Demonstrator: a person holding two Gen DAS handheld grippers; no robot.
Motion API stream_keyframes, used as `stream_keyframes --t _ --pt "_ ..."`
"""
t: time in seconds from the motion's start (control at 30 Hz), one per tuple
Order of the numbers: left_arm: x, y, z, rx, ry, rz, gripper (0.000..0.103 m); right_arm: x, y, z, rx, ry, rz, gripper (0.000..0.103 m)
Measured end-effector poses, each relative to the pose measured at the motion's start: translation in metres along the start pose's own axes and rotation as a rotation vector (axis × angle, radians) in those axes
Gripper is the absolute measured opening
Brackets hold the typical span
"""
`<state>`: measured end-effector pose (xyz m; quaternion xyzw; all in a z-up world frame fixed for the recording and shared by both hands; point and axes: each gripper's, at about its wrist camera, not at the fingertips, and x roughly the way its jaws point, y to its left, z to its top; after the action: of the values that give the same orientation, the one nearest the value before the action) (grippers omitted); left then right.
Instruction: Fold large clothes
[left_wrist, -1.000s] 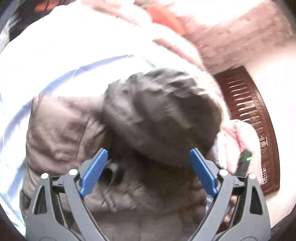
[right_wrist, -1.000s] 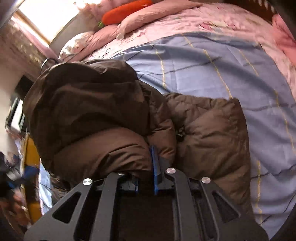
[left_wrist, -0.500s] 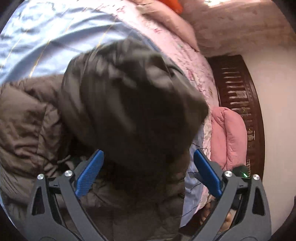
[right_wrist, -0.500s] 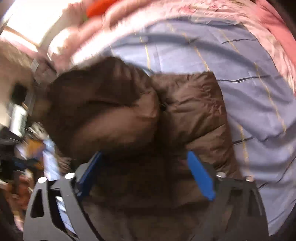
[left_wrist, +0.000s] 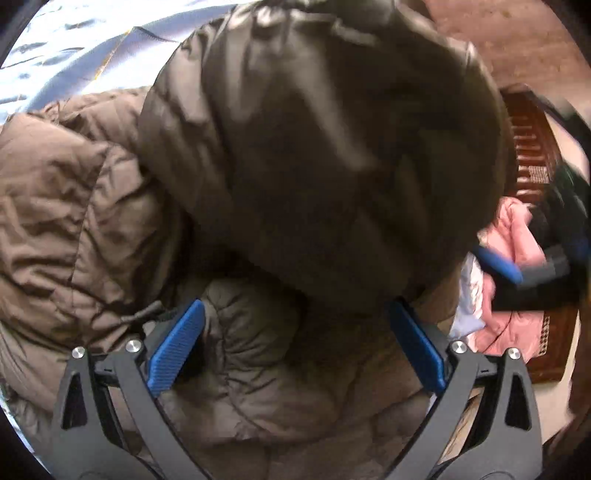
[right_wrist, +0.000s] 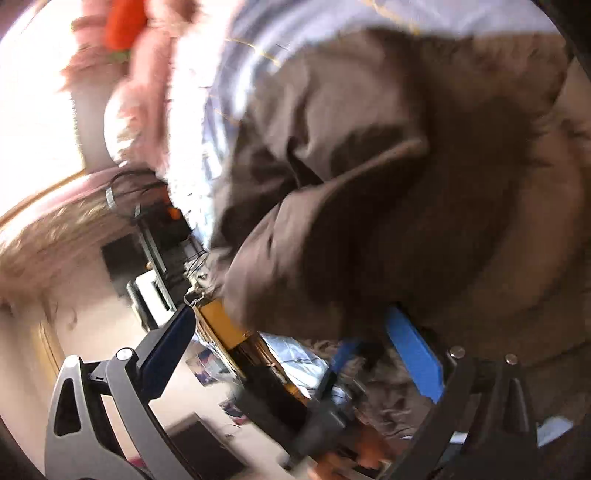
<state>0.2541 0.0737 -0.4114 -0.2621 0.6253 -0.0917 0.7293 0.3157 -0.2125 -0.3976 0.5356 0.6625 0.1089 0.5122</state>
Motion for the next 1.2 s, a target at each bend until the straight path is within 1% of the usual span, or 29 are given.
stream_keyframes --t 0.03,0.07,0.1,0.17,0.2,0.23,0.3,0.33,0.37,0.4,0.47,0.5,0.53,0.57,0.6,0.63,0.67,0.7,0.73,0.8,0.87,0.9,0.93,0.97,1.0,1.03,1.07,1.13,1.2 --pt "-0.002 0.002 -0.002 0.001 0.002 -0.008 0.101 0.013 -0.005 0.005 0.051 0.007 -0.012 0.09" --pt "-0.005 0.005 -0.004 0.004 0.004 -0.017 0.101 0.017 -0.009 0.007 0.075 -0.005 -0.02 0.05" --pt "-0.013 0.009 -0.006 0.006 -0.003 -0.026 0.101 0.018 -0.014 0.006 0.085 -0.032 -0.057 0.033" --pt "-0.028 0.017 -0.007 0.006 -0.023 -0.024 0.101 0.014 -0.021 -0.001 0.052 -0.077 -0.054 0.018" --pt "-0.039 0.021 -0.007 0.006 -0.041 -0.023 0.101 0.008 -0.022 -0.008 0.005 -0.119 -0.045 0.017" --pt "-0.049 0.026 -0.006 0.004 -0.055 -0.031 0.101 -0.003 -0.019 -0.021 -0.088 -0.176 -0.002 0.017" --pt "-0.063 0.036 -0.006 -0.011 -0.068 -0.066 0.101 -0.02 -0.008 -0.041 -0.243 -0.233 0.085 0.015" --pt "-0.068 0.041 -0.006 -0.026 -0.062 -0.102 0.101 -0.03 0.001 -0.051 -0.325 -0.261 0.131 0.011" --pt "-0.071 0.047 -0.006 -0.055 -0.045 -0.164 0.101 -0.039 0.009 -0.059 -0.383 -0.285 0.164 0.002" --pt "-0.07 0.048 -0.005 -0.083 -0.035 -0.21 0.101 -0.049 0.022 -0.066 -0.457 -0.317 0.195 0.002" --pt "-0.063 0.044 -0.004 -0.11 -0.028 -0.253 0.101 -0.066 0.047 -0.08 -0.588 -0.394 0.178 0.0" --pt "-0.059 0.038 -0.004 -0.105 -0.027 -0.24 0.101 -0.074 0.062 -0.09 -0.67 -0.426 0.172 0.0" --pt "-0.054 0.032 -0.002 -0.106 -0.03 -0.201 0.101 -0.077 0.07 -0.096 -0.712 -0.439 0.161 0.0" --pt "-0.048 0.029 0.002 -0.119 -0.029 -0.159 0.101 -0.079 0.078 -0.1 -0.733 -0.438 0.142 0.0" --pt "-0.045 0.029 0.004 -0.13 -0.024 -0.169 0.101 -0.078 0.081 -0.1 -0.724 -0.41 0.151 0.0" --pt "-0.045 0.029 0.004 -0.137 -0.026 -0.187 0.101 -0.074 0.082 -0.098 -0.702 -0.37 0.149 0.017" --pt "-0.047 0.029 0.002 -0.141 -0.039 -0.193 0.101 -0.075 0.079 -0.092 -0.679 -0.342 0.128 0.073" --pt "-0.05 0.028 0.0 -0.13 -0.053 -0.162 0.101 -0.067 0.075 -0.086 -0.618 -0.287 0.056 0.101" --pt "-0.052 0.03 -0.002 -0.115 -0.067 -0.124 0.101 -0.063 0.069 -0.08 -0.555 -0.257 0.008 0.1" --pt "-0.059 0.023 -0.002 -0.067 -0.115 0.017 0.101 -0.053 0.051 -0.075 -0.441 -0.223 -0.011 0.1" --pt "-0.064 0.026 -0.006 -0.029 -0.141 0.133 0.101 -0.034 0.037 -0.067 -0.351 -0.188 -0.08 0.1" --pt "-0.067 0.028 -0.006 -0.019 -0.143 0.159 0.101 -0.025 0.03 -0.062 -0.31 -0.192 -0.104 0.1" --pt "-0.07 0.032 -0.006 -0.012 -0.146 0.18 0.101 -0.016 0.022 -0.054 -0.262 -0.198 -0.112 0.1" --pt "-0.071 0.035 -0.007 -0.006 -0.146 0.19 0.101 -0.013 0.014 -0.051 -0.242 -0.195 -0.113 0.094" --pt "-0.074 0.04 -0.008 -0.005 -0.142 0.186 0.101 -0.003 0.013 -0.044 -0.237 -0.187 -0.112 0.085" --pt "-0.076 0.044 -0.008 -0.009 -0.134 0.179 0.101 0.007 0.015 -0.037 -0.252 -0.189 -0.124 0.04" --pt "-0.079 0.05 -0.008 -0.017 -0.129 0.173 0.101 0.009 0.016 -0.033 -0.265 -0.207 -0.142 0.018" --pt "-0.082 0.047 -0.018 -0.026 -0.133 0.169 0.101 0.012 0.014 -0.035 -0.287 -0.246 -0.112 0.011" --pt "-0.084 0.041 -0.023 -0.034 -0.145 0.169 0.101 0.008 0.02 -0.06 -0.415 -0.304 -0.116 0.009"
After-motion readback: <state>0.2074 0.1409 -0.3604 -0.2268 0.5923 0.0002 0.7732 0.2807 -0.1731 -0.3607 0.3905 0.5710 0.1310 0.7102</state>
